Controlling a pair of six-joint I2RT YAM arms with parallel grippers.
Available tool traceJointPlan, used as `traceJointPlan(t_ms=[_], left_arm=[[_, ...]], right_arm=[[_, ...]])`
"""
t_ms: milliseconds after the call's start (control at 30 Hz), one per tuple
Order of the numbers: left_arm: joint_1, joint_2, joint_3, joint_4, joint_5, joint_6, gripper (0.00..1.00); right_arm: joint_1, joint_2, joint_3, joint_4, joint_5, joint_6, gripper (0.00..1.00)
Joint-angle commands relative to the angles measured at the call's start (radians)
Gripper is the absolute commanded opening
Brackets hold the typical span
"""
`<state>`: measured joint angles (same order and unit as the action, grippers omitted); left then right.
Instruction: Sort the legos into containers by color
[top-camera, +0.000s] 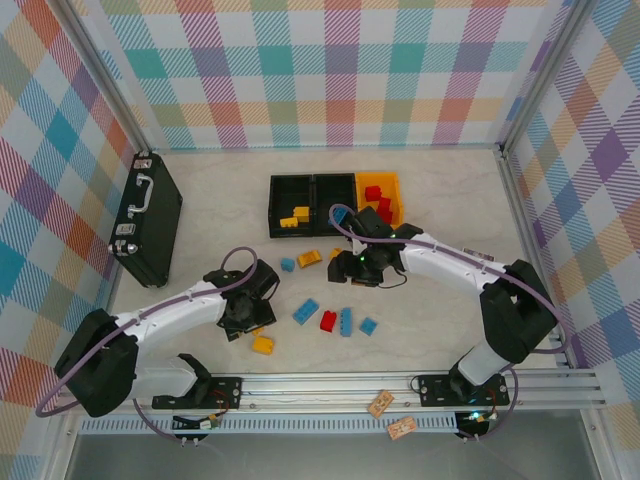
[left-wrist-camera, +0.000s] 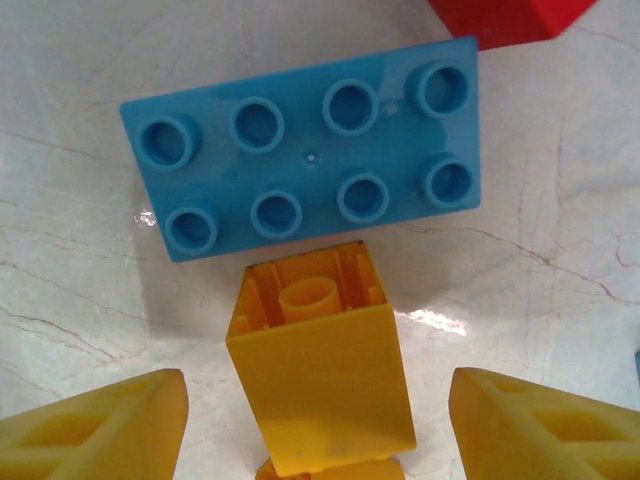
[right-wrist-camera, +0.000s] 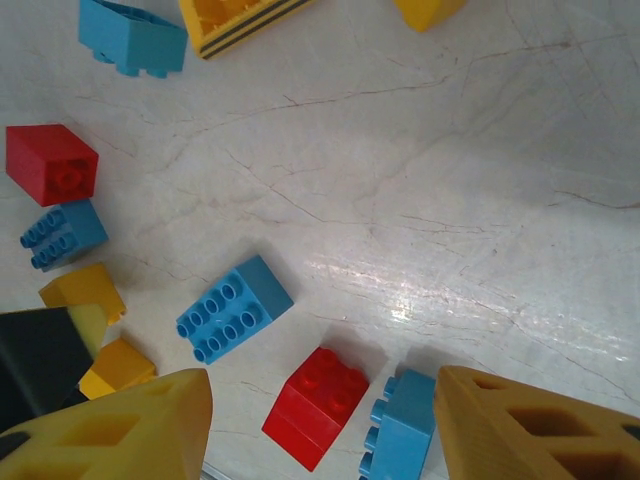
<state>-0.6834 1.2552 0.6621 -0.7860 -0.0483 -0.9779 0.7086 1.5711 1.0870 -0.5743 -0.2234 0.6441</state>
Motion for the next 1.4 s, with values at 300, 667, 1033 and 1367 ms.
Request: traceJointPlan(t_ms=[300,667,1033,1367], left_arm=[[0.012,0.050,-0.020,0.057,-0.022,0.008,0.35],[0.011,-0.010,0.106,-0.009,-0.045,0.069,0.26],[0.059,0.164,0.422,-0.015,-0.068,0.232,0.25],[0.170,0.433,0.732,-0.027,-0.047,0.380,0.25]], right_arm=[[0.014,-0.047,0.001,-0.007,0.015,0.009,0.60],[0.014,-0.108,-0.030,0.008,0.019,0.015,0.59],[0.014,-0.154,-0.038,0.026,0.047,0.042,0.59],[0.015,-0.201,-0.089,0.051,0.077,0.077,0.59]])
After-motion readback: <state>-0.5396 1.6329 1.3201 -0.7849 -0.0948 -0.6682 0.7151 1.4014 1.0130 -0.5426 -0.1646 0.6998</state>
